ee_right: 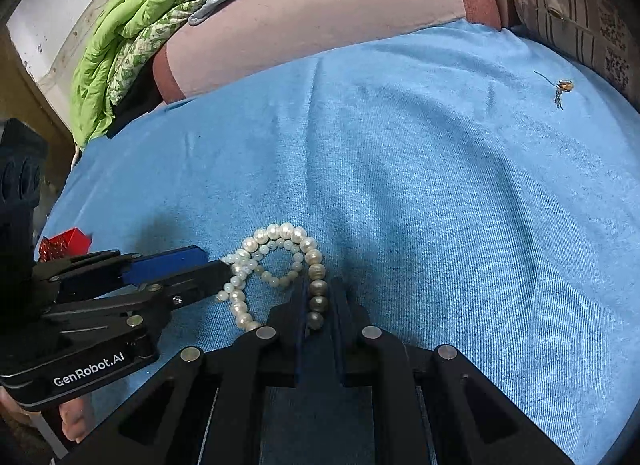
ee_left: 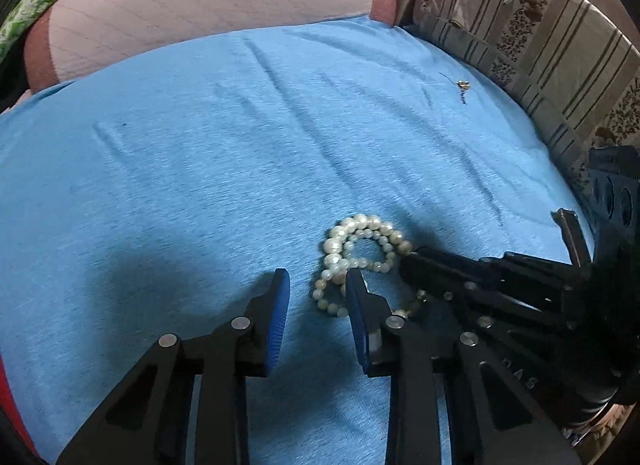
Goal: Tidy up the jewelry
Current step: 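Grasp the thin white bead bracelet with the left gripper while the right holds the pearl bracelet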
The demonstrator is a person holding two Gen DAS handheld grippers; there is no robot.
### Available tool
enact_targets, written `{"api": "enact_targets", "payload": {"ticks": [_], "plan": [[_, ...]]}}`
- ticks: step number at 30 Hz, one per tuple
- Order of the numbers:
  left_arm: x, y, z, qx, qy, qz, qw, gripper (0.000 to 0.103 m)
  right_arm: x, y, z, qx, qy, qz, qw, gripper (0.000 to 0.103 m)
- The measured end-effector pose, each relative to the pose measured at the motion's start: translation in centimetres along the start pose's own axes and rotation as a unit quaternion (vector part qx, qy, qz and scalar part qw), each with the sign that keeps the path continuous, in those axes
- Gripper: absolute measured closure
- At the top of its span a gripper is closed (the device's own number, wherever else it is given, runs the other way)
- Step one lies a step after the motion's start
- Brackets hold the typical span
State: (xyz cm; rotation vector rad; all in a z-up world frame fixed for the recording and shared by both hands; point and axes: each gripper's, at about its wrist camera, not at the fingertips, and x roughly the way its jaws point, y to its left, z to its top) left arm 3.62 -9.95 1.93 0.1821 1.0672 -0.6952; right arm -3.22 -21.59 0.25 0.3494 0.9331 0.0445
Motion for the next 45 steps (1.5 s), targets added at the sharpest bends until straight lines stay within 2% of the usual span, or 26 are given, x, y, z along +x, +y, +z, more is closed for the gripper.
{"api": "enact_targets", "payload": {"ticks": [1,3,4,6,13,17,22,24,27,29,31,34,36,37,39,45], "plan": [[0.2,-0.2,0.0,0.001,0.001,-0.004,1.0,0.08,0.0,0.0,0.0,0.0,0.0,0.0,1.0,0.092],[0.4,-0.7,0.2,0.003,0.005,-0.014,0.9999,0.096,0.1,0.0,0.1,0.0,0.0,-0.001,1.0,0.092],[0.4,-1.0,0.3,0.003,0.007,-0.014,0.9999,0.097,0.2,0.0,0.1,0.0,-0.001,-0.001,1.0,0.092],[-0.1,-0.9,0.4,0.001,0.004,0.001,1.0,0.098,0.1,0.0,0.2,-0.001,-0.002,0.0,1.0,0.092],[-2.6,5.9,-1.9,-0.068,0.002,0.082,0.9943,0.098,0.2,-0.1,0.3,0.005,0.001,0.003,1.0,0.093],[-3.8,7.5,-3.1,-0.091,-0.002,0.08,0.9927,0.097,0.2,-0.2,0.3,0.006,-0.002,0.003,1.0,0.092],[-3.5,7.2,-3.4,-0.087,-0.007,0.082,0.9929,0.097,0.3,-0.1,0.3,0.004,-0.008,0.001,1.0,0.092],[-3.1,7.0,-2.9,-0.081,-0.009,0.082,0.9933,0.095,0.3,0.0,0.2,0.002,-0.01,0.0,1.0,0.092],[-2.2,6.2,-2.1,-0.066,-0.014,0.086,0.994,0.084,0.4,0.0,0.2,0.002,-0.012,-0.001,1.0,0.091],[-1.7,5.5,-1.8,-0.056,-0.018,0.088,0.9944,0.071,0.4,0.0,0.3,0.002,-0.012,-0.001,1.0,0.091],[-1.3,4.9,-1.9,-0.047,-0.022,0.094,0.9943,0.065,0.5,-0.1,0.3,0.002,-0.013,0.0,1.0,0.091],[-0.9,4.0,-2.0,-0.034,-0.028,0.117,0.9922,0.064,0.6,0.0,0.4,0.0,-0.014,-0.002,1.0,0.091],[-1.0,4.0,-1.8,-0.041,-0.026,0.119,0.9917,0.08,0.6,0.2,0.4,-0.004,-0.015,-0.006,1.0,0.09],[-1.1,4.1,-1.7,-0.044,-0.023,0.117,0.9919,0.098,0.6,0.4,0.4,-0.009,-0.016,-0.008,1.0,0.09],[-1.8,4.4,-1.7,-0.054,-0.018,0.103,0.9931,0.098,0.5,0.7,0.5,-0.02,-0.018,-0.013,1.0,0.091],[-5.7,3.8,-2.7,-0.061,-0.04,0.1,0.9923,0.098,-0.4,1.4,0.5,-0.028,-0.039,-0.007,0.999,0.092]]}}
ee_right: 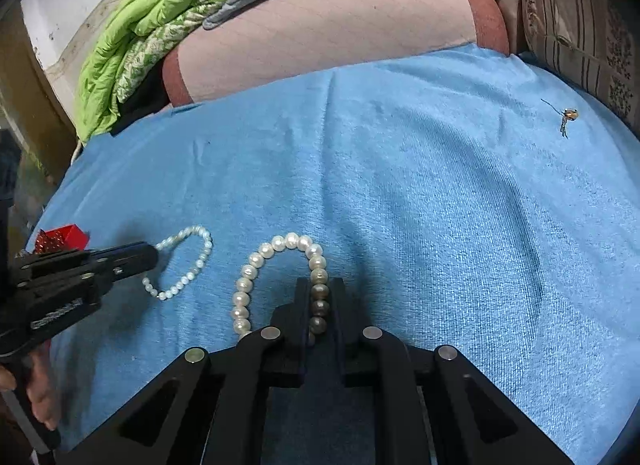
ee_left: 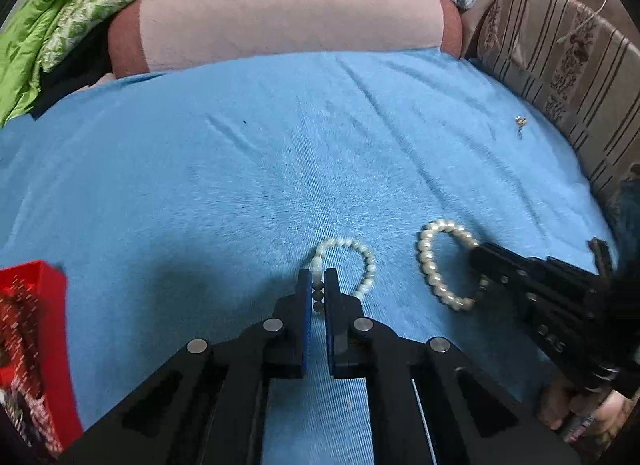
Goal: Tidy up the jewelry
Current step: 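Grasp the thin white bead bracelet with the left gripper while the right holds the pearl bracelet, then carry both bead bracelets over the red tray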
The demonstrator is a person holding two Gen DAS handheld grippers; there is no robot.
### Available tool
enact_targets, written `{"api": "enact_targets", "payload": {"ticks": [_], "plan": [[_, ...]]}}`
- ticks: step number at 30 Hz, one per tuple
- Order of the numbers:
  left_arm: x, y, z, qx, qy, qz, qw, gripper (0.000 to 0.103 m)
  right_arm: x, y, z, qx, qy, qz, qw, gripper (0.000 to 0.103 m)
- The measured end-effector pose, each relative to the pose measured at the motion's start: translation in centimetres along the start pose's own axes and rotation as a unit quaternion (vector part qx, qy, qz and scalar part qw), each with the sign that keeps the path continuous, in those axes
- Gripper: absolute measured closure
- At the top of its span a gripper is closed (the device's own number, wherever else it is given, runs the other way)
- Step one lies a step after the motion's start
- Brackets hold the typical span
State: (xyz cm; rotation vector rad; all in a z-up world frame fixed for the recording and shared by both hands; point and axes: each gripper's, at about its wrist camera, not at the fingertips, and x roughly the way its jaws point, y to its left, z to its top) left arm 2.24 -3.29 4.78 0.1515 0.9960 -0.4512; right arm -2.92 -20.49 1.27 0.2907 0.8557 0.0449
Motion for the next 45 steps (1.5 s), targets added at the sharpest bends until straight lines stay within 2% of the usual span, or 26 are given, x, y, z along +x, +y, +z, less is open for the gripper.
{"api": "enact_targets", "payload": {"ticks": [5,8,13,18,23,28,36,41,45], "plan": [[-4.7,0.6,-0.8,-0.01,-0.03,0.002,0.9995,0.098,-1.9,1.5,-0.2,-0.022,-0.028,-0.016,0.999,0.092],[-7.4,1.3,-1.2,-0.019,-0.045,0.006,0.9988,0.098,-2.8,2.3,0.1,-0.02,-0.029,-0.012,0.999,0.092],[-11.5,2.6,-2.5,-0.023,-0.073,0.034,0.9965,0.098,-5.2,4.2,0.5,-0.017,-0.037,0.007,0.999,0.092],[-15.0,5.3,-4.5,-0.058,-0.09,0.037,0.9936,0.098,-7.7,8.0,0.6,-0.053,-0.043,0.021,0.997,0.092],[-17.8,8.9,-6.9,-0.098,-0.103,0.058,0.9881,0.098,-9.9,12.8,0.6,-0.099,-0.05,0.044,0.993,0.092],[-20.3,13.1,-9.1,-0.143,-0.116,0.082,0.9794,0.098,-10.8,18.1,0.4,-0.144,-0.048,0.075,0.986,0.092],[-23.3,20.6,-13.2,-0.229,-0.132,0.122,0.9567,0.098,-9.8,26.0,-0.4,-0.189,-0.016,0.13,0.973,0.092],[-23.5,23.8,-15.3,-0.273,-0.131,0.121,0.9454,0.098,-8.6,30.1,-1.4,-0.208,0.008,0.155,0.966,0.092],[-23.5,25.3,-16.2,-0.295,-0.132,0.111,0.9398,0.098,-7.5,32.4,-1.9,-0.21,0.028,0.175,0.962,0.092]]}}
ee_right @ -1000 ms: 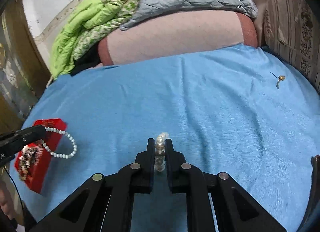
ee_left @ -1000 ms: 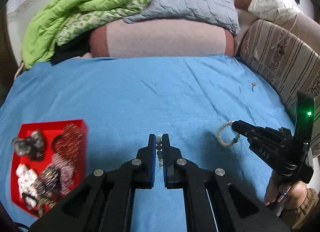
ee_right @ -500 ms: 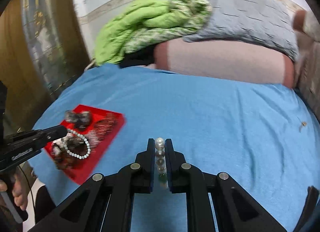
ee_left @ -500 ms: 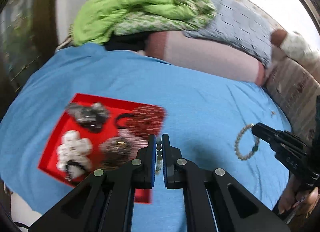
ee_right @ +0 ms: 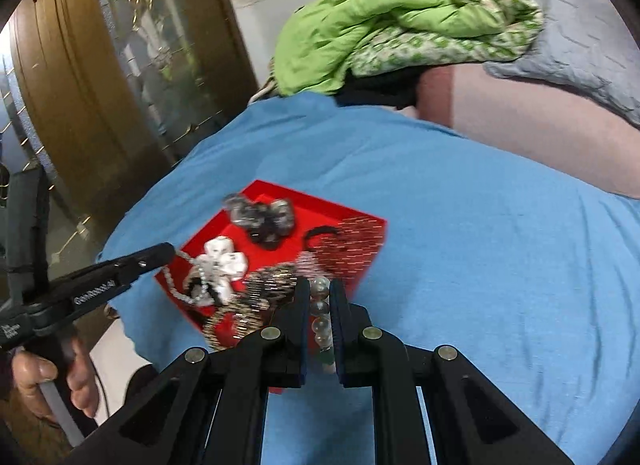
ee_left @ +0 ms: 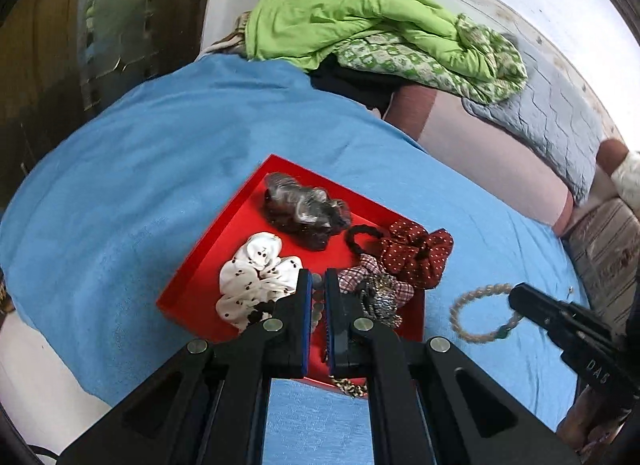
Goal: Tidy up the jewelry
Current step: 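Carry both bead bracelets over the red tray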
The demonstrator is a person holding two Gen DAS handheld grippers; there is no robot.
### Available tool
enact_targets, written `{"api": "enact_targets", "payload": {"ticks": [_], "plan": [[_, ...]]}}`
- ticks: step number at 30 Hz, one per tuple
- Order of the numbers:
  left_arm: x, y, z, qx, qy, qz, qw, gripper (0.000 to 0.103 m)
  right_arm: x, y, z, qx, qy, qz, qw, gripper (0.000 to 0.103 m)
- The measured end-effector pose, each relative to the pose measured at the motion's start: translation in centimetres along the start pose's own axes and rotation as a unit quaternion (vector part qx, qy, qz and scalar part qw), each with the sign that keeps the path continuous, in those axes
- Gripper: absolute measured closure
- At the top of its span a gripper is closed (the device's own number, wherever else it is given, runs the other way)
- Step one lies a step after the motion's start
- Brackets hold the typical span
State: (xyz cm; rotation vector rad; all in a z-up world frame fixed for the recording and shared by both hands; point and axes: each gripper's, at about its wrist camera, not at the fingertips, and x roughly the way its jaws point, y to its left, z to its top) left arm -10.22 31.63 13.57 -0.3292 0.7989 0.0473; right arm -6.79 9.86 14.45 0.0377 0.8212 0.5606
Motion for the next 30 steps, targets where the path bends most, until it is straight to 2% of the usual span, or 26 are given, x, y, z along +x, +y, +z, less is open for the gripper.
{"api": "enact_targets", "payload": {"ticks": [8,11,16,20,30], "plan": [[3.2,-1.0,2.0,0.008,0.027,-0.047,0.9985,0.098,3.2,2.6,0.7,-0.011,0.023,0.016,1.0,0.092],[4.9,-1.9,3.0,0.025,0.033,-0.049,0.9979,0.098,4.2,2.8,0.9,-0.01,0.032,0.016,0.999,0.092],[8.6,-2.6,4.0,0.051,0.062,-0.026,0.9964,0.098,5.7,2.7,0.2,-0.006,0.052,0.014,0.999,0.092],[10.1,-2.3,3.7,0.062,0.071,-0.006,0.9955,0.098,7.0,2.8,-0.6,-0.006,0.071,0.015,0.997,0.092],[11.4,-2.1,2.9,0.094,0.074,0.036,0.9922,0.098,9.7,4.2,-2.0,-0.029,0.098,0.008,0.995,0.092]]}}
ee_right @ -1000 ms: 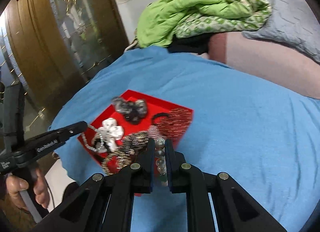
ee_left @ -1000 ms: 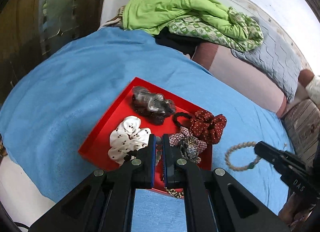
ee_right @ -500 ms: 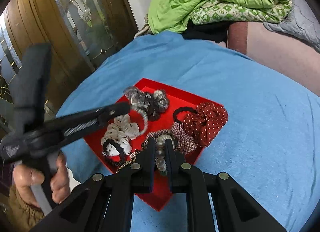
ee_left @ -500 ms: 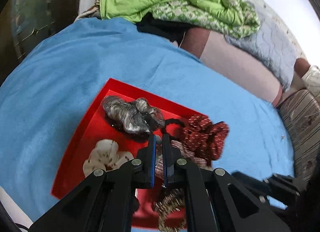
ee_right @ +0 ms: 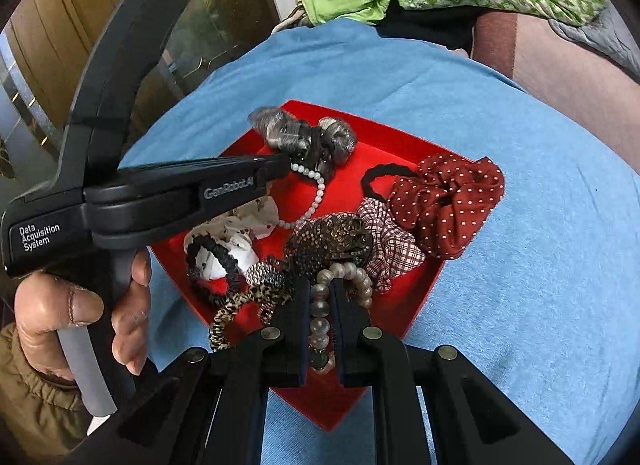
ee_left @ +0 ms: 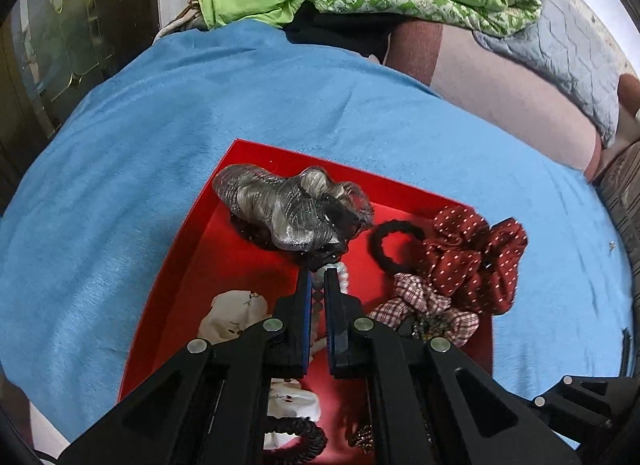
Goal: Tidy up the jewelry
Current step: 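Carry both bead bracelets over the red tray, then lower both bracelets into the tray and open both grippers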
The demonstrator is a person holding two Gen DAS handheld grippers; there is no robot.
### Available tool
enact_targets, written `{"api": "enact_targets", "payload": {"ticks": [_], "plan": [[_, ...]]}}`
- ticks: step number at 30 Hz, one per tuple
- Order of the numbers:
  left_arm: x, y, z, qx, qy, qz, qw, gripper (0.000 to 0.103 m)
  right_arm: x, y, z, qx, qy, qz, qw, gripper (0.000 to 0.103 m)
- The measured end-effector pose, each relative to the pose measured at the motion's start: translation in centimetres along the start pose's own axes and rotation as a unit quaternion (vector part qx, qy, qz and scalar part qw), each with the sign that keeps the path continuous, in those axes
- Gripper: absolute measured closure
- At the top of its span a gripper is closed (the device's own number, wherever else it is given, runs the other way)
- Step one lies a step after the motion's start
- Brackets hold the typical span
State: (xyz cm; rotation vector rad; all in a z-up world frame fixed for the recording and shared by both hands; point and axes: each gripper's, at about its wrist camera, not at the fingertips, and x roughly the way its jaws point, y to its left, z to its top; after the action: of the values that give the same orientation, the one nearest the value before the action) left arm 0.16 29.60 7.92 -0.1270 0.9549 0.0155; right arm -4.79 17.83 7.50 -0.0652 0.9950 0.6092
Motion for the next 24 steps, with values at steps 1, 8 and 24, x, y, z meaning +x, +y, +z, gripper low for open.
{"api": "enact_targets", "payload": {"ticks": [1,8,24], "plan": [[0.0,0.0,-0.1,0.002,0.0,0.003,1.0,0.098,0.1,0.0,-0.1,0.0,0.001,-0.001,1.0,0.092],[0.2,0.0,-0.6,0.011,0.005,0.014,0.9998,0.098,0.8,-0.2,-0.6,0.002,0.014,-0.004,1.0,0.092],[-0.5,-0.6,-0.9,0.036,-0.012,0.039,0.9985,0.098,1.4,0.7,-1.6,-0.009,0.022,-0.006,1.0,0.091]]}}
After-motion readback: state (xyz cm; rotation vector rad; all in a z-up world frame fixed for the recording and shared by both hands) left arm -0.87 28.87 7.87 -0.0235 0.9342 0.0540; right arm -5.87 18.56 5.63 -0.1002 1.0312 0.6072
